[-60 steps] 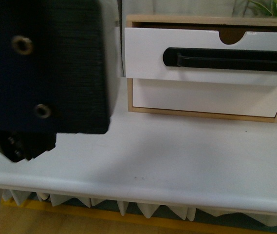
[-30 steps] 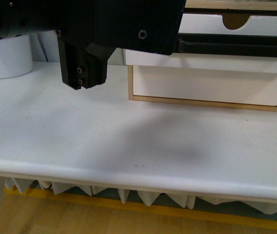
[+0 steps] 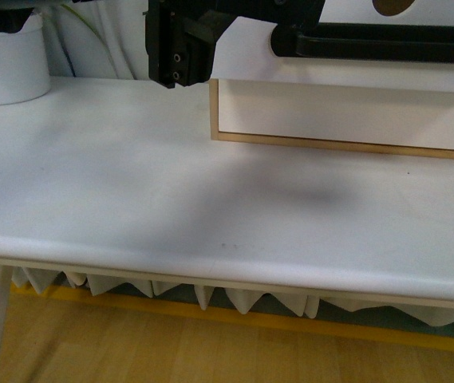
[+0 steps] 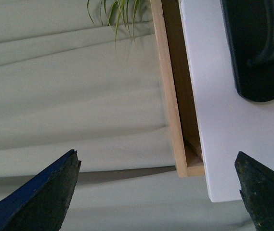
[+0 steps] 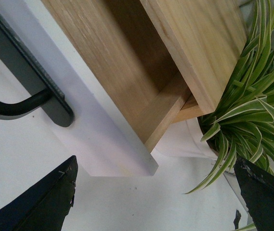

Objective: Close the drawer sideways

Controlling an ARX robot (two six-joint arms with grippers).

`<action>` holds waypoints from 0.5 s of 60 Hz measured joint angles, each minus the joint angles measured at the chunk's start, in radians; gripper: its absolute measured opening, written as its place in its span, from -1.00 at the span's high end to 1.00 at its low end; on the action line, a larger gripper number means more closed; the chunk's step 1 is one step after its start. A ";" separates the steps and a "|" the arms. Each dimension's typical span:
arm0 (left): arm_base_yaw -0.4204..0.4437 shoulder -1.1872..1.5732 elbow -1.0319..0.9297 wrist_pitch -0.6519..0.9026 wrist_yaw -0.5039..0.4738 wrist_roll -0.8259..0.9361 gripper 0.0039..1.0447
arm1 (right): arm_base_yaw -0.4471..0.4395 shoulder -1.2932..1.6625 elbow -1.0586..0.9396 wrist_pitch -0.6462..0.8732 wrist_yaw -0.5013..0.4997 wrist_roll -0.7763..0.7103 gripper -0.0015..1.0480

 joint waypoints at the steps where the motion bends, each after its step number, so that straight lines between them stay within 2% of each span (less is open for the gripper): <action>1: 0.000 0.006 0.006 -0.002 0.000 0.000 -0.88 | 0.000 0.006 0.003 0.003 0.002 -0.001 -0.82; 30: 0.010 0.144 0.166 -0.024 0.008 0.007 -0.88 | 0.000 0.126 0.084 0.085 0.026 0.006 -0.82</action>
